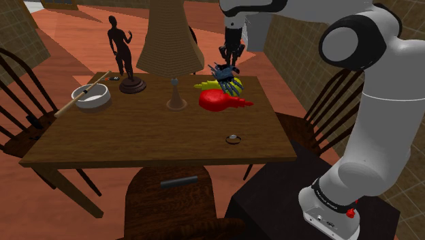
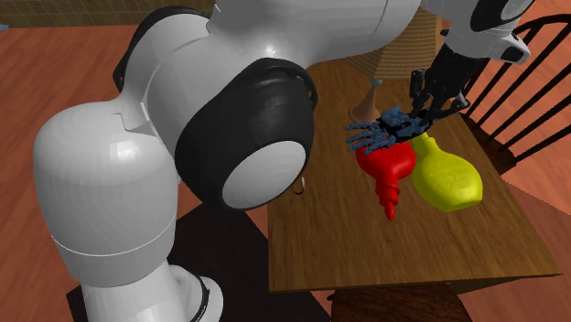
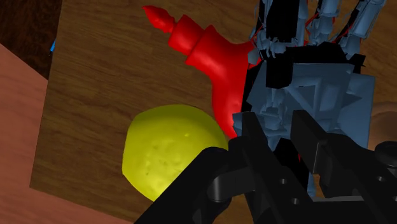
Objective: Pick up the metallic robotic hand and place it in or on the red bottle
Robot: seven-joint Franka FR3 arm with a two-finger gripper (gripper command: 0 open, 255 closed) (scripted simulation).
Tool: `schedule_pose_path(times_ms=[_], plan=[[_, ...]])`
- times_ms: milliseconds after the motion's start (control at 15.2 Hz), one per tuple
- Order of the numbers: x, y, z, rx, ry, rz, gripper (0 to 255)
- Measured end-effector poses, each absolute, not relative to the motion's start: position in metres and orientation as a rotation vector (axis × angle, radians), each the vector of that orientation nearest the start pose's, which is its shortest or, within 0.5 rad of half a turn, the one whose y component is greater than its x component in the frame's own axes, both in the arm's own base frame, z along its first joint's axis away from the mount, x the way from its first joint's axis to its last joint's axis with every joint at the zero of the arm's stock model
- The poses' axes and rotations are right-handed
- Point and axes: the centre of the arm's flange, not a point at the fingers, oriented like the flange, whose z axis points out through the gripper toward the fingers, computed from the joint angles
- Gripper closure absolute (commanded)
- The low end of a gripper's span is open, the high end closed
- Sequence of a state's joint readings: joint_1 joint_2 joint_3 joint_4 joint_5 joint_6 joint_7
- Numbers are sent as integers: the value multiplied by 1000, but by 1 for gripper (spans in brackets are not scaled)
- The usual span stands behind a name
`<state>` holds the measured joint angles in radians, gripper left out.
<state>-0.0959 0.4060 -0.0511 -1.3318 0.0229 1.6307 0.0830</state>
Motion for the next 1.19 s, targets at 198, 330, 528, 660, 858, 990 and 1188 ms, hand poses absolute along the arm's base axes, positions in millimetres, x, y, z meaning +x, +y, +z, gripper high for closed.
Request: schedule_pose_path(times_ms=[198, 330, 528, 660, 858, 990, 1188], plan=[[664, -89, 477, -3111, 358, 167, 255], [663, -89, 467, -3111, 359, 167, 255], [662, -90, 449, -3111, 359, 167, 255], [662, -89, 444, -3111, 359, 167, 255], [663, -89, 442, -3111, 359, 166, 255], [663, -89, 442, -3111, 359, 166, 255], [663, -89, 443, -3111, 358, 165, 0]])
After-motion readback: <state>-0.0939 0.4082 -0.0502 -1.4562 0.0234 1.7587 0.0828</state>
